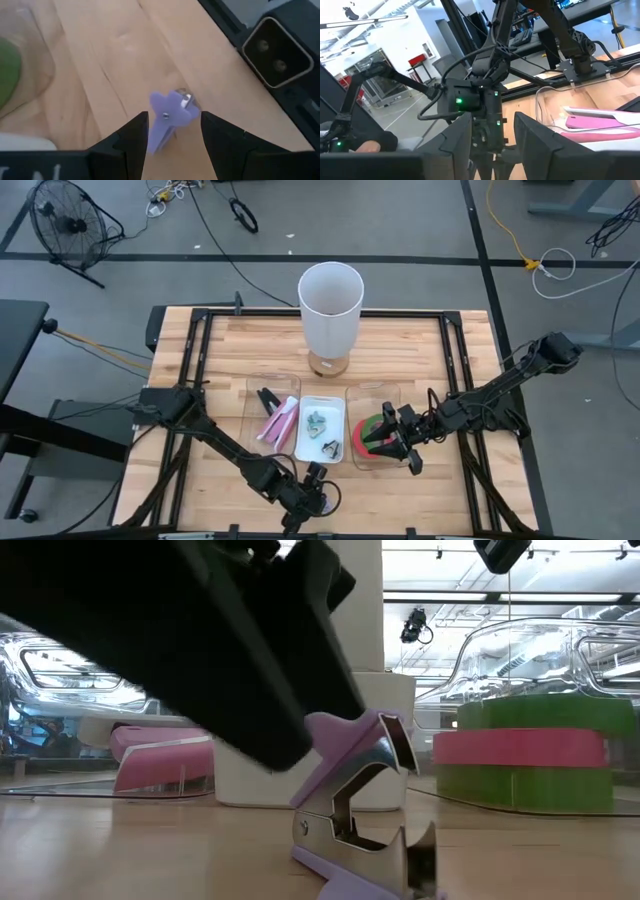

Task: Pick and place Stapler, Stapler remover, tape
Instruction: Put the violet staple remover into the white bin

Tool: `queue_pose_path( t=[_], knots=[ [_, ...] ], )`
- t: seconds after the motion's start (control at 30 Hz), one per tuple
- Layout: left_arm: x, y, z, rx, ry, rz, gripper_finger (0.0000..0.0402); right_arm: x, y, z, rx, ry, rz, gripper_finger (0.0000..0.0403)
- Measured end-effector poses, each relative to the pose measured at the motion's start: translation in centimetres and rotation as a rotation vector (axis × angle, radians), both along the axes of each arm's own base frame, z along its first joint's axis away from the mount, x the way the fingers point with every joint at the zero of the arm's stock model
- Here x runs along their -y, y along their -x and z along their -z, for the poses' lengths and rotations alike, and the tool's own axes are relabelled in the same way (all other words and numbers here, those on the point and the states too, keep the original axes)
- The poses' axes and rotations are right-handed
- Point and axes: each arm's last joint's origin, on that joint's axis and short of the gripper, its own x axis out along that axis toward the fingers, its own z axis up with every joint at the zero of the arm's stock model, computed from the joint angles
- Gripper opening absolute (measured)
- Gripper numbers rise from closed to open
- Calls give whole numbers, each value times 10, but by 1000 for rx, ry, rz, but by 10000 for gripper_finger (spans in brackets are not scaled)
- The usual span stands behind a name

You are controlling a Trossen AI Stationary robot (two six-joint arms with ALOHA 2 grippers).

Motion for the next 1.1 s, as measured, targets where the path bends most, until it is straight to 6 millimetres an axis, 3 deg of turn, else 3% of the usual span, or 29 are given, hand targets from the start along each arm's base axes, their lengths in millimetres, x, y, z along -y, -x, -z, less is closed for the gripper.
queue_pose_path(
  t=[0.67,0.77,0.97,1.1],
  knots=[
    [-6,-11,12,8,20,-26,181,0,0,-1,18,11,0,148],
    [-6,-11,12,3,29,-21,152,0,0,-1,15,13,0,148],
    [-5,-11,12,-18,70,-6,19,0,0,-1,15,13,0,148],
    [-4,-11,12,-24,76,0,10,0,0,-1,15,13,0,148]
  ],
)
